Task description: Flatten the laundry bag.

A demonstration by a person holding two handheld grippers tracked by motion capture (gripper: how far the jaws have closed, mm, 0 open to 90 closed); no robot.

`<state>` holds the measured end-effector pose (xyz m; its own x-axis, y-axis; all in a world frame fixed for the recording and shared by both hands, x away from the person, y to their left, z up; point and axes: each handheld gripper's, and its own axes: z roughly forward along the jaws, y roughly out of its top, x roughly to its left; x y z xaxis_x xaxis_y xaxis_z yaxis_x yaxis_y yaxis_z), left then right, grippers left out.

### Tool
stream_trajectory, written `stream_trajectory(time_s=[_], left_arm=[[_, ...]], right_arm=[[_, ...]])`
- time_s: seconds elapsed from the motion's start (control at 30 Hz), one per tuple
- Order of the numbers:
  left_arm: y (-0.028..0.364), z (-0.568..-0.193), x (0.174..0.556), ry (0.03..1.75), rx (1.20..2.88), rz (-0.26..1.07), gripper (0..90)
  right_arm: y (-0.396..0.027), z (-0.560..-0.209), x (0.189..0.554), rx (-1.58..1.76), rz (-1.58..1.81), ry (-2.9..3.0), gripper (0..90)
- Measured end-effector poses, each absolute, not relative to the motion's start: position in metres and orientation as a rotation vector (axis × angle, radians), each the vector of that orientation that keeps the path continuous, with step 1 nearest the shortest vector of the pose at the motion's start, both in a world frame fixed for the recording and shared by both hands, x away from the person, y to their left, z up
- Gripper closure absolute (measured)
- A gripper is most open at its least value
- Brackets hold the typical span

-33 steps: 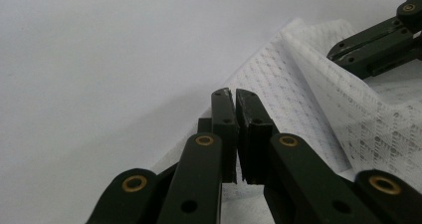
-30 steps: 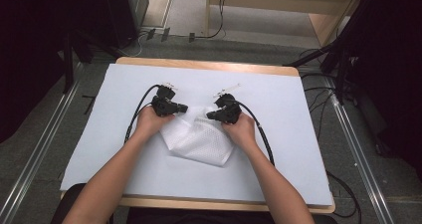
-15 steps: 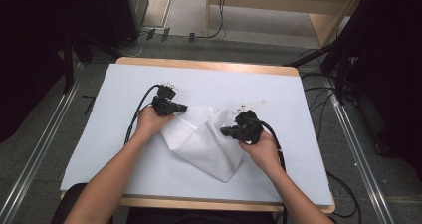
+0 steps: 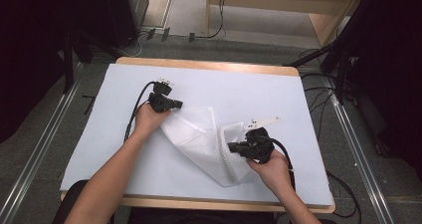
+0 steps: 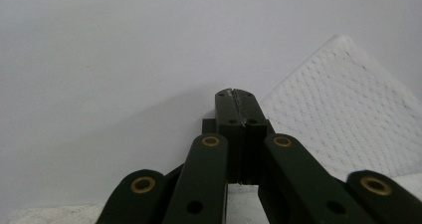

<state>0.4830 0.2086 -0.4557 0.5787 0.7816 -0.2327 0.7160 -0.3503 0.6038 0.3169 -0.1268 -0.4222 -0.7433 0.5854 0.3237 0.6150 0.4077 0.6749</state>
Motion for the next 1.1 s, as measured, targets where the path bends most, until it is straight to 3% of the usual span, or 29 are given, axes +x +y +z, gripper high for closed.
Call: stream_trajectory(time_s=[0.17, 0.33, 0.6, 0.77, 1.1], left_arm=[[0.210, -0.451, 0.483, 1.170, 2.130, 0.120, 90.0], [0.208, -0.443, 0.477, 1.154, 2.127, 0.093, 90.0], [0.199, -0.431, 0.455, 1.111, 2.125, 0.071, 90.0], [0.193, -0.424, 0.434, 1.079, 2.118, 0.037, 90.0], [0.169, -0.423, 0.390, 0.980, 2.132, -0.026, 90.0]], right_arm=[[-0.136, -0.410, 0.307, -1.118, -1.328, -2.619, 78.7], [-0.150, -0.394, 0.307, -1.157, -1.394, -2.649, 77.2], [-0.158, -0.389, 0.355, -1.239, -1.473, -2.652, 77.3], [-0.149, -0.401, 0.404, -1.273, -1.445, -2.637, 76.6], [-0.142, -0.418, 0.438, -1.307, -1.377, -2.629, 77.2]])
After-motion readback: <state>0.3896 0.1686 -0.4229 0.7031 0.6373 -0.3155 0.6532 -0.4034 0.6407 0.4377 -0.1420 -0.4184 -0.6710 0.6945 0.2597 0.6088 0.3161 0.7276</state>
